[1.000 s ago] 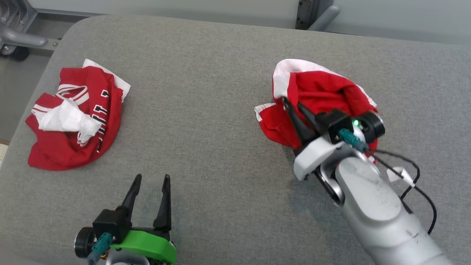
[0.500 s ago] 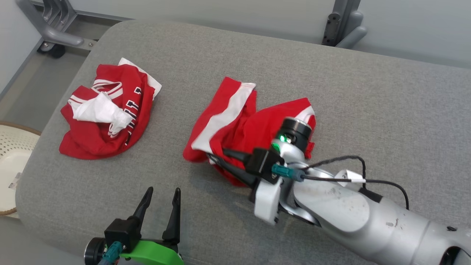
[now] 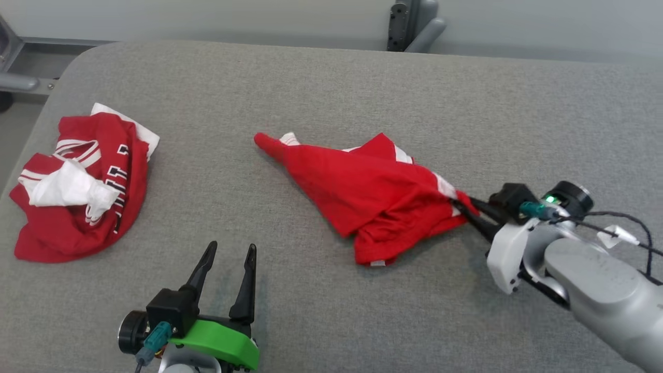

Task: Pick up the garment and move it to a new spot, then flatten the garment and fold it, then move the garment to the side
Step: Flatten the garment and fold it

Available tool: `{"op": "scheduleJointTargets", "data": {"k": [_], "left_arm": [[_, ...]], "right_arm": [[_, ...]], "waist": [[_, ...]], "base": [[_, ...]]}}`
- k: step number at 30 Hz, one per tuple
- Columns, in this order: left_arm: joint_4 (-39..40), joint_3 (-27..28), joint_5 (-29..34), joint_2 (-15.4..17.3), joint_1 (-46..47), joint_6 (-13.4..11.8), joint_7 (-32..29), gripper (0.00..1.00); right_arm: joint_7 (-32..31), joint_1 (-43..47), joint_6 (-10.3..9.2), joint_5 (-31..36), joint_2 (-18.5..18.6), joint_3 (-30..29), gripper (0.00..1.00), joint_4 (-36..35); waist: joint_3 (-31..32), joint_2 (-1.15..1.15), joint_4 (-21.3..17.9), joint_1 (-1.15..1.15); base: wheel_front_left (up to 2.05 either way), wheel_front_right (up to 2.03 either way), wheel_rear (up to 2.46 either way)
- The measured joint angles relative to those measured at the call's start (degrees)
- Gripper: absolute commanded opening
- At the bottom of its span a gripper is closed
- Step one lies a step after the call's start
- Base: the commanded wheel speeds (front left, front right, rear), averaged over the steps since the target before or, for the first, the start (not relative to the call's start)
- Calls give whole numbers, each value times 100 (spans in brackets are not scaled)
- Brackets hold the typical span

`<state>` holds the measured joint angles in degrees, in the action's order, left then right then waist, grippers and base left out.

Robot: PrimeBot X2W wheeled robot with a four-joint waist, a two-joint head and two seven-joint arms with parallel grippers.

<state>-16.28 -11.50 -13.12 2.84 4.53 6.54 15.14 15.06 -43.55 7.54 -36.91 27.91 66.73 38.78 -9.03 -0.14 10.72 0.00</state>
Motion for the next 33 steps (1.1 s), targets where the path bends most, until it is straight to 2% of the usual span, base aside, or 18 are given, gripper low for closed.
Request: {"op": "scheduleJointTargets", "data": {"k": [4, 8, 12, 15, 16, 17, 18, 19, 22, 29, 33], "left_arm": [[10, 23, 1, 0, 22, 9, 0, 100], [3, 44, 19, -1, 22, 26, 0, 100], [-13, 33, 26, -2, 26, 27, 0, 100], [-44, 20, 25, -2, 24, 34, 0, 100], [-52, 21, 23, -1, 18, 34, 0, 100], [-75, 18, 21, -1, 6, 34, 0, 100], [-84, 23, 15, -1, -10, 34, 0, 100], [-92, 26, 15, -2, -23, 34, 0, 100], [-108, 64, 13, -1, -54, 32, 0, 100], [-65, 258, 14, -2, -25, 25, 0, 100], [-155, 357, 14, -1, 320, 26, 0, 100]], "right_arm": [[0, -35, 0, 332, 224, -990, 0, 110], [0, -137, 0, 1226, 379, -2179, 0, -111], [0, 54, -3, 2181, 232, -3067, 0, -483], [0, 599, 0, 2561, -119, -3117, 0, -504], [0, 771, 0, 2630, -224, -3099, 14, -436], [-1, 1063, 0, 2596, -363, -3127, 41, -187], [-1, 1210, 0, 2558, -426, -3192, 94, -110], [-1, 1340, 0, 2487, -494, -3279, 100, -49], [0, 1641, 0, 2361, -672, -3752, 100, -115], [0, 2212, -1, 2479, -1003, -4903, 100, -1023], [0, 2514, -1, 2642, -1189, -5257, 100, -1451]], "waist": [[-7, 0, -237, 0], [19, 0, -433, 0], [66, 0, -532, 0], [102, 0, -545, 0], [112, 0, -545, 0], [136, 0, -546, 0], [147, 0, -550, 0], [160, 0, -555, 0], [205, 0, -596, 0], [312, 0, -850, 0], [308, 0, -1048, 0]], "base": [[0, 0, 0], [0, 0, 0], [0, 0, 0], [0, 0, 0], [0, 0, 0], [0, 0, 0], [0, 0, 0], [0, 0, 0], [0, 0, 0], [0, 0, 0], [0, 0, 0]]}}
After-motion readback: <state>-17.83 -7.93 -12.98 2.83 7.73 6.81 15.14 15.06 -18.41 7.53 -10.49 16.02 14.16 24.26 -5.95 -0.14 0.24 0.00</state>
